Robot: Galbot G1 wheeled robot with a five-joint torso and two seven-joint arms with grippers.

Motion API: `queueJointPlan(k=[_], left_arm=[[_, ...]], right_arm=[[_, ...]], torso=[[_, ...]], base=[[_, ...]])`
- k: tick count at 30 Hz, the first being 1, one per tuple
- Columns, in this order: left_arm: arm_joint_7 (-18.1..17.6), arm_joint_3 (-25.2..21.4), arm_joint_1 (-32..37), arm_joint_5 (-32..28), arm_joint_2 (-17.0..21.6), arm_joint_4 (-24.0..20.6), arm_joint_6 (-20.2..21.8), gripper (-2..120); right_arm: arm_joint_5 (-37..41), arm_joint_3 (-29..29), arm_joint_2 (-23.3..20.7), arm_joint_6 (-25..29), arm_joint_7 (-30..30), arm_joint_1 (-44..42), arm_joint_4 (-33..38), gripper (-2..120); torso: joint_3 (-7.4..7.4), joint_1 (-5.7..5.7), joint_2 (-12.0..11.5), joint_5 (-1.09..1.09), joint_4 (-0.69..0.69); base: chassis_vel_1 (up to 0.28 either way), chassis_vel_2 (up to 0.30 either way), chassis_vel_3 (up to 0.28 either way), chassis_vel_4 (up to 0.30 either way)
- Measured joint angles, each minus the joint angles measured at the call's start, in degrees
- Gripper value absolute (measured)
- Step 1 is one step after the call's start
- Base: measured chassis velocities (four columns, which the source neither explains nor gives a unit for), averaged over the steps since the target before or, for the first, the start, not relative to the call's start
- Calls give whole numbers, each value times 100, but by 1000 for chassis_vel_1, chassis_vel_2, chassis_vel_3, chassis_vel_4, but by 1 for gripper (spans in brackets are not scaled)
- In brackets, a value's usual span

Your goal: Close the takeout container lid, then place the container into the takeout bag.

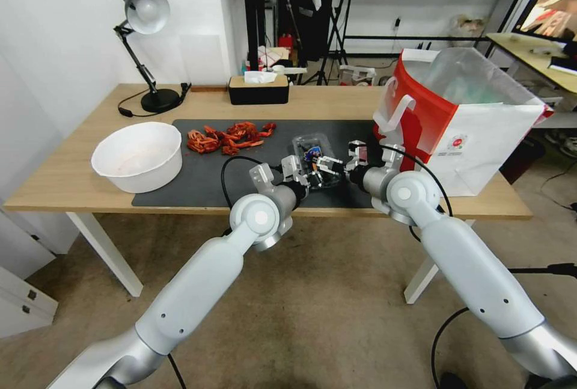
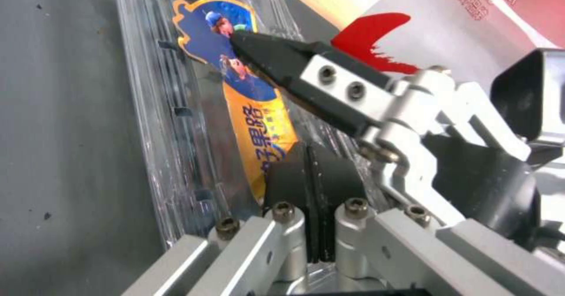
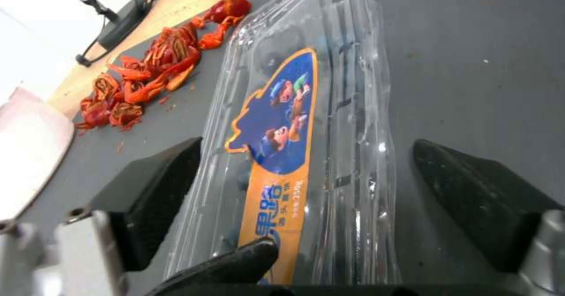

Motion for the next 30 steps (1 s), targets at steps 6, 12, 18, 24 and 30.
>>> queueJointPlan(k=[6,12,18,24,30], left_arm=[[-4,0,-1,-8,6,-22,0,0],[-12,1,-5,-20,19,-41,3,0],[-24,-8,-10,-22,30,-62,2,0],[-14,-16,-33,-24,27,-68,-5,0],[-11,-28,-45,-25,36,-68,-13,0]], right_arm=[[109,1,13,-69,113,12,-30,75],[143,23,25,-97,144,11,-72,51],[149,31,26,-112,162,-5,-70,30],[152,27,24,-135,179,-17,-50,7],[163,26,-3,-137,205,-14,-19,0]], torso=[[0,0,0,0,0],[0,0,0,0,0],[0,0,0,1,0],[0,0,0,-1,0],[0,0,0,0,0]], base=[[0,0,0,0],[0,0,0,0],[0,0,0,0],[0,0,0,0],[0,0,0,0]])
